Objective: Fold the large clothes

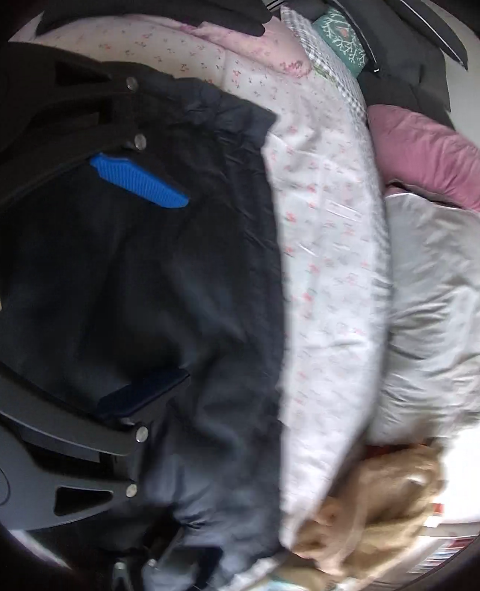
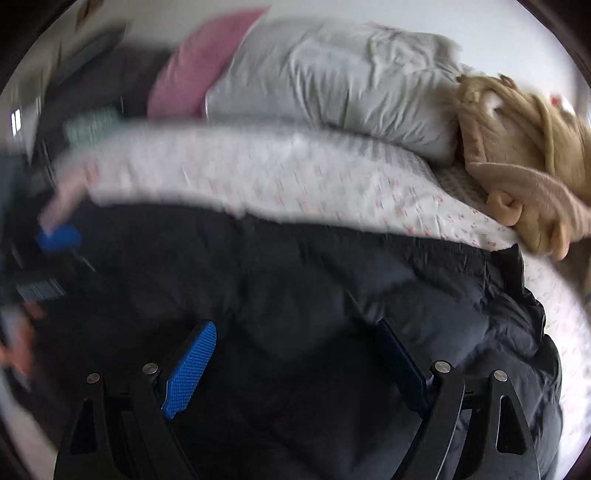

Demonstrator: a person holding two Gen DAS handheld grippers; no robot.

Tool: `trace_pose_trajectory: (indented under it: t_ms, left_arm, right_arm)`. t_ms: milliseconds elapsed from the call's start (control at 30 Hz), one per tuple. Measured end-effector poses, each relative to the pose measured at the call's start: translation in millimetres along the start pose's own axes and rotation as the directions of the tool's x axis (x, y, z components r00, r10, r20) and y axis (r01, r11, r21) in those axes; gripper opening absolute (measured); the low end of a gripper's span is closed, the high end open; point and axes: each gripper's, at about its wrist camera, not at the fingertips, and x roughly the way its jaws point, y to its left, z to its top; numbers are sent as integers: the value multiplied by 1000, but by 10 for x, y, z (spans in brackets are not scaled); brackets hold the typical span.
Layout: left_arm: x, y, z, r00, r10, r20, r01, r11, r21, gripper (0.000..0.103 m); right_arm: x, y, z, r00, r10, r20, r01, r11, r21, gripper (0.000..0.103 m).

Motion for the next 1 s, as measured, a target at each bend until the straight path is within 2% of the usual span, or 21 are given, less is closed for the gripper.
trace_pose_trajectory:
  t_ms: [100, 167, 200, 233, 267, 333, 367, 433, 533, 567, 633, 700, 767, 833, 933, 1000]
  left_arm:
    - [93, 385, -50, 999, 37, -2, -37, 998, -49, 89]
    - [127, 688, -86, 994, 107, 4, -106, 990, -88, 90]
    - [153, 860, -116, 991, 132, -6, -132, 983, -128, 90]
    - [187, 1025, -145, 988, 149, -33, -153, 971, -182, 94]
    - [219, 1218, -186, 987, 145, -69, -158, 953, -257, 97]
    - [213, 1532, -250, 987, 114, -110, -148, 909, -389, 97]
    - [150, 1625, -257, 986, 115, -117, -155, 888, -433, 96]
    - [-21, 1645, -217, 989, 119, -89, -147, 871, -469, 94]
    - [-353, 1475, -58, 995, 84, 45, -52, 880, -472, 94]
    - [-423, 1364, 12, 994, 57, 92, -9, 892, -452, 94]
    - [-444, 1185, 68, 990, -11, 139, 67, 912, -405, 94]
    - [-303, 1008, 84, 988, -91, 126, 130, 926, -354, 94]
    - [-49, 923, -7, 982, -177, 64, 188, 917, -352, 94]
    - [145, 993, -116, 984, -178, 21, 173, 913, -370, 94]
    - [114, 1141, -148, 985, -165, 43, 168, 901, -401, 94]
    - [67, 1247, -143, 996, -81, 33, 88, 906, -414, 94]
  right_arm:
    - [79, -424, -148, 1000, -24, 17, 24, 999, 35, 89]
    - [93, -924, -250, 990, -144, 2, 142, 980, 139, 89]
    - [93, -1134, -315, 987, -162, -3, 159, 966, 205, 89]
    - [83, -1344, -384, 983, -183, -16, 180, 944, 276, 89]
    - [50, -1560, -464, 968, -245, -49, 247, 907, 342, 89]
    - [-13, -1746, -536, 933, -342, -114, 358, 843, 401, 89]
    - [-99, -1861, -564, 937, -326, -123, 345, 818, 461, 89]
    - [-229, -1896, -534, 951, -293, -101, 302, 806, 509, 89]
    - [-439, -1667, -322, 966, -256, 25, 214, 856, 470, 89]
    - [-437, -1528, -186, 975, -215, 56, 172, 891, 419, 89]
    - [-363, -1337, -26, 989, -131, 71, 99, 933, 345, 89]
    - [-190, -1208, 96, 998, -37, 55, 19, 957, 290, 89]
    - [57, -1251, 137, 999, 43, 8, -43, 949, 312, 89]
    - [294, -1397, 147, 998, 48, -45, -29, 937, 349, 89]
    - [405, -1767, -47, 995, -19, -102, 59, 912, 405, 89]
    - [323, -1952, -126, 978, -131, -164, 190, 887, 420, 89]
